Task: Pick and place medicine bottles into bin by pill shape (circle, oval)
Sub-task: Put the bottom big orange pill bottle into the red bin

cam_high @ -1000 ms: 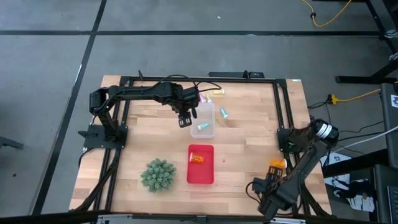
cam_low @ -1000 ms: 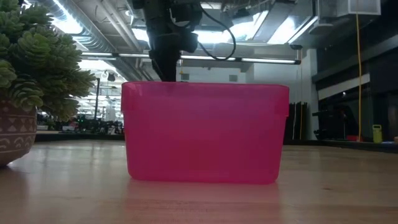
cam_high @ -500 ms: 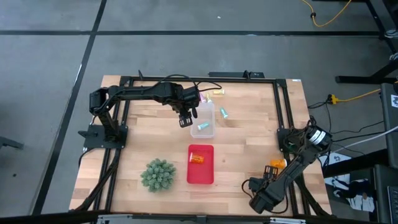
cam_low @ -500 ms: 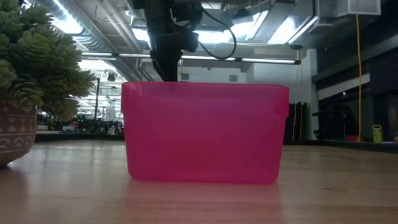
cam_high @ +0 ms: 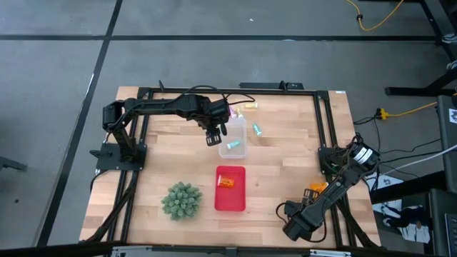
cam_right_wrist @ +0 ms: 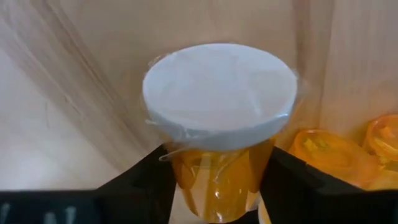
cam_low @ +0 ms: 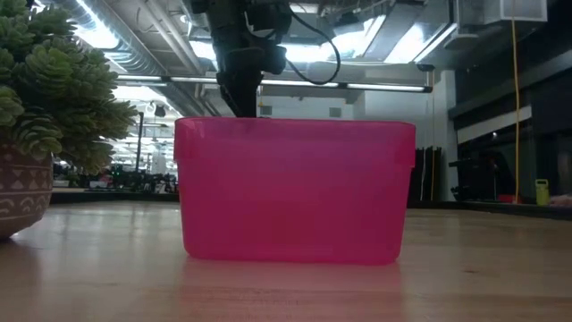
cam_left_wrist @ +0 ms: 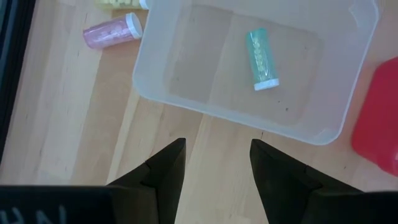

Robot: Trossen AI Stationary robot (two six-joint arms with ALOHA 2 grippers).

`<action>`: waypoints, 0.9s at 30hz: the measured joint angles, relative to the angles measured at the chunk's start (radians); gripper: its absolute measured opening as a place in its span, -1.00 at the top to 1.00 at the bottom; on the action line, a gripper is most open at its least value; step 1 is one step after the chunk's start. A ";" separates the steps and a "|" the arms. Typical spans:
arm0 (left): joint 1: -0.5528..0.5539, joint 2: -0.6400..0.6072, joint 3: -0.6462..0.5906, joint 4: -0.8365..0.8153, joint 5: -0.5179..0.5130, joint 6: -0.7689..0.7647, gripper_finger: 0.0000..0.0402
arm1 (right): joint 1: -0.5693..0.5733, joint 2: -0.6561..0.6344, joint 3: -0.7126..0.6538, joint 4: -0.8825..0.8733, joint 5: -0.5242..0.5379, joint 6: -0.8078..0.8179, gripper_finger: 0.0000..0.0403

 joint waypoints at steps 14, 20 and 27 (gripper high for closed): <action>0.000 0.000 0.000 0.006 0.000 0.000 0.14 | -0.050 -0.034 -0.005 -0.234 0.436 0.134 0.10; 0.000 0.000 0.000 0.007 0.000 0.000 0.14 | -0.155 -0.088 -0.005 -0.282 0.693 0.113 0.10; 0.000 0.000 0.000 0.009 0.000 0.000 0.14 | -0.281 -0.189 -0.005 -0.238 1.013 0.105 0.10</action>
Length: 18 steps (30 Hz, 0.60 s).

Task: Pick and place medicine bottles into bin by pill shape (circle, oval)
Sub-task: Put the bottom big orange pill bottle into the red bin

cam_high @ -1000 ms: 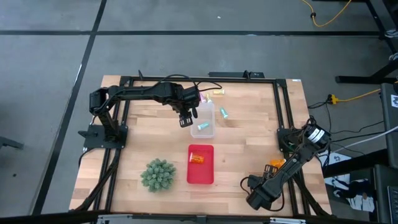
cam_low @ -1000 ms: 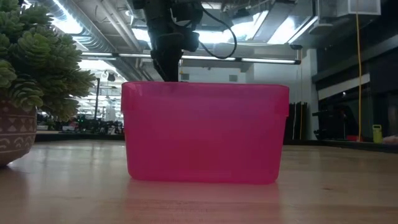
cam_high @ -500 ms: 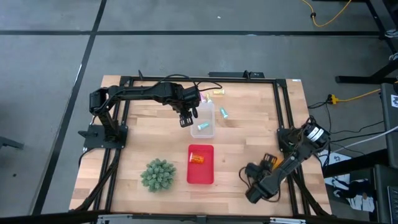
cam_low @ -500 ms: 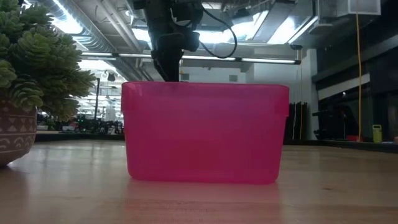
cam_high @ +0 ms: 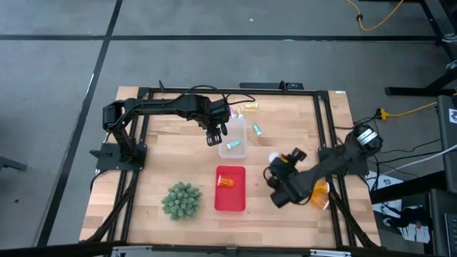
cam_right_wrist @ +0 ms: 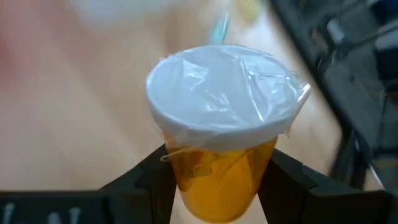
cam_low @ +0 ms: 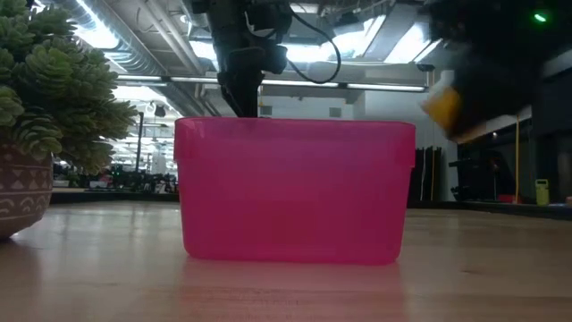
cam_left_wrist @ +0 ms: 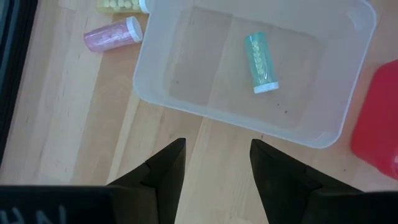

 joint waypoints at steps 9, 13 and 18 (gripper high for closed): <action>0.000 0.000 0.000 0.001 0.000 0.000 0.14 | -0.072 -0.135 0.002 0.703 -0.041 -0.702 0.10; 0.000 0.000 0.000 0.002 0.000 0.000 0.14 | -0.117 -0.115 0.003 1.061 -0.353 -1.012 0.10; 0.000 0.000 0.000 0.002 0.000 0.008 0.14 | -0.146 -0.038 0.003 1.245 -0.538 -1.118 0.09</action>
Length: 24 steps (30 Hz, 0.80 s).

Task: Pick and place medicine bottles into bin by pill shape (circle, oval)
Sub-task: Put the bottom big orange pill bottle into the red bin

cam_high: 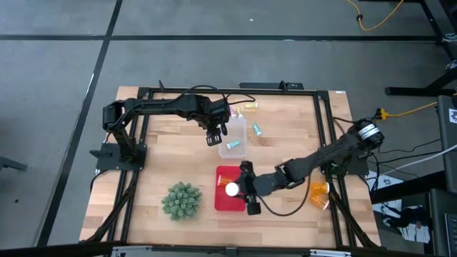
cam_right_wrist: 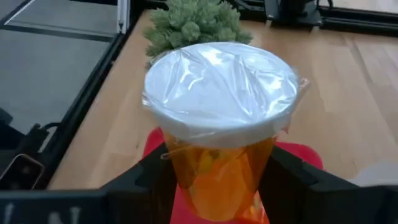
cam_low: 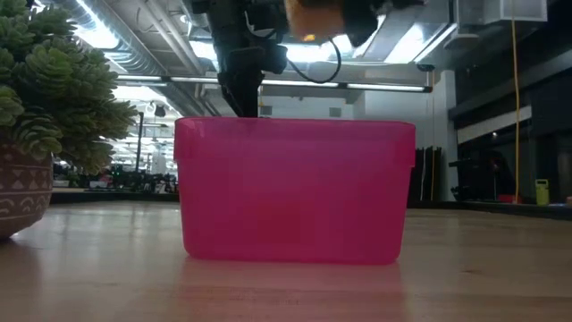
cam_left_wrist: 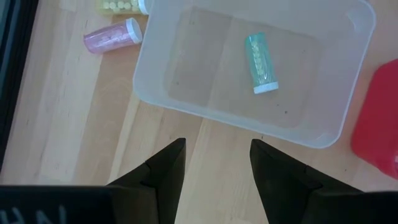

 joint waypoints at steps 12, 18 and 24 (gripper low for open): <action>0.000 0.000 0.000 0.000 0.000 -0.002 0.14 | 0.000 0.045 -0.002 0.011 0.017 0.075 0.00; 0.000 0.000 0.000 0.000 0.000 -0.009 0.14 | -0.016 0.045 -0.002 -0.012 -0.037 0.075 -0.13; 0.000 0.000 0.000 0.000 0.000 -0.035 0.14 | -0.064 0.044 -0.002 -0.049 -0.135 0.081 -0.19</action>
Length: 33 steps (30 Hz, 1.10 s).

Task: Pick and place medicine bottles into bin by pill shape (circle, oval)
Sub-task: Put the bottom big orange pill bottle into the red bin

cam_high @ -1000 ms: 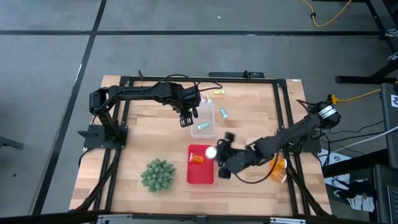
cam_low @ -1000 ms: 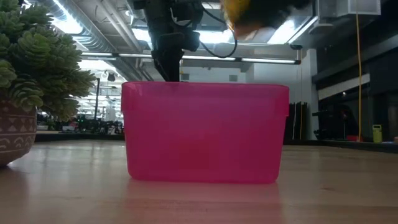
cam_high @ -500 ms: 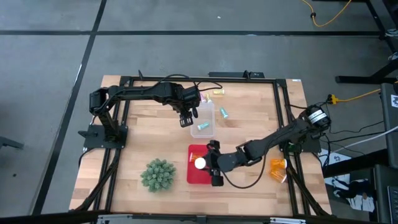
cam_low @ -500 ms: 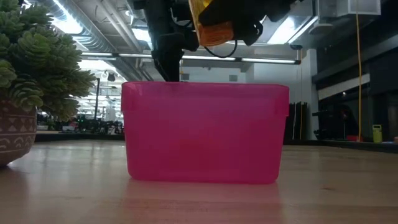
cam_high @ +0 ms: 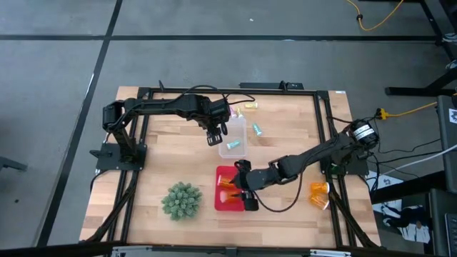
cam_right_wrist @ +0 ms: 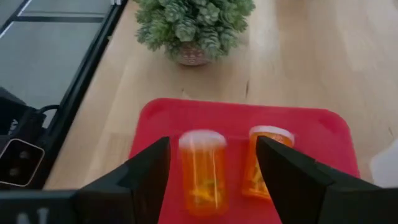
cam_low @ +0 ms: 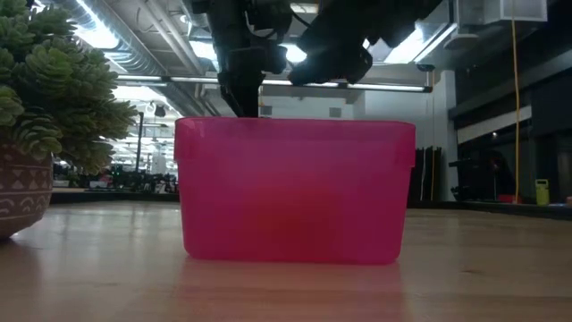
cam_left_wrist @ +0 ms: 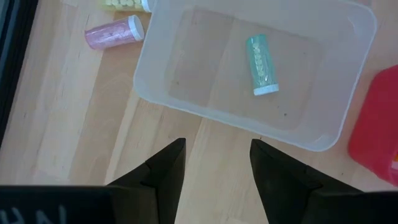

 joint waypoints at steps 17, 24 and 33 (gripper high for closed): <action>0.000 0.000 0.000 0.011 0.000 -0.001 0.14 | 0.003 -0.387 0.001 -0.705 0.079 0.314 -0.07; 0.000 0.000 0.000 0.016 0.000 -0.001 0.14 | 0.107 -0.473 0.001 -1.112 0.056 0.668 -0.07; 0.000 0.000 0.000 0.022 0.000 -0.001 0.14 | 0.261 -0.469 0.001 -1.330 -0.157 0.970 -0.07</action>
